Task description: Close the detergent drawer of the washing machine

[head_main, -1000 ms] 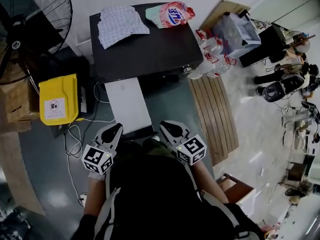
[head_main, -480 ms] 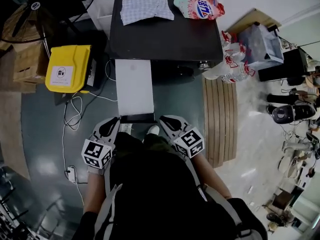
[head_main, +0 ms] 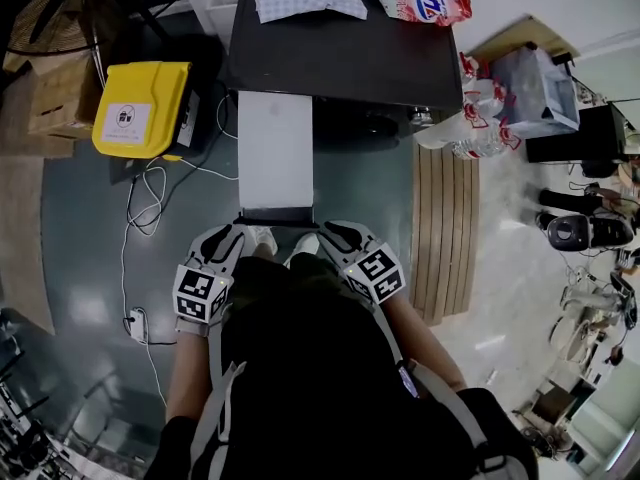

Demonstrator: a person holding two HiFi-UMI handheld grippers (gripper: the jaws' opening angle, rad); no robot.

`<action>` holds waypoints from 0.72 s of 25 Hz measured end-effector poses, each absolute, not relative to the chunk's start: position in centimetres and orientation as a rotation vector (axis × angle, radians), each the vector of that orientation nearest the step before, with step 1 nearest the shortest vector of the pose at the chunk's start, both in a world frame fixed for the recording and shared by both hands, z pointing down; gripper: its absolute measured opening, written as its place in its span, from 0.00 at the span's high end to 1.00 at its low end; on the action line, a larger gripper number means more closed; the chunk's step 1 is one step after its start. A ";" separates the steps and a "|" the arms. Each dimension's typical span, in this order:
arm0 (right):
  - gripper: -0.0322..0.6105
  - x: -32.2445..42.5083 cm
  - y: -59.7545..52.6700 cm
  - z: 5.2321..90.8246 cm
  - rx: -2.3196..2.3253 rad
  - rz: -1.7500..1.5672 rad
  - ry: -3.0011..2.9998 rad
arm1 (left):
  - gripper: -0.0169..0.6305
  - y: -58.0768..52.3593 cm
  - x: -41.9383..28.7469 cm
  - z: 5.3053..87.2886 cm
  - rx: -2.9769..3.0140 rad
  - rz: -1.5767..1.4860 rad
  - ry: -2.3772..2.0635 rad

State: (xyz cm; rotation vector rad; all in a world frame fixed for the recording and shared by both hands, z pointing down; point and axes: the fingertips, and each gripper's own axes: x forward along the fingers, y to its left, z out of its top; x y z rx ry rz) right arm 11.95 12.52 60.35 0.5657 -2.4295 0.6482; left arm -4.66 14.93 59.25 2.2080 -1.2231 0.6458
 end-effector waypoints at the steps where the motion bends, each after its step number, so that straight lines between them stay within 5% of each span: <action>1: 0.81 11.9 12.6 60.8 0.564 0.644 -2.422 | 0.81 15.0 -4.8 59.7 2.208 0.650 -1.218; 18: 0.73 11.7 13.3 65.8 0.635 0.646 -2.264 | 0.66 14.0 -5.3 66.3 2.215 0.806 -1.013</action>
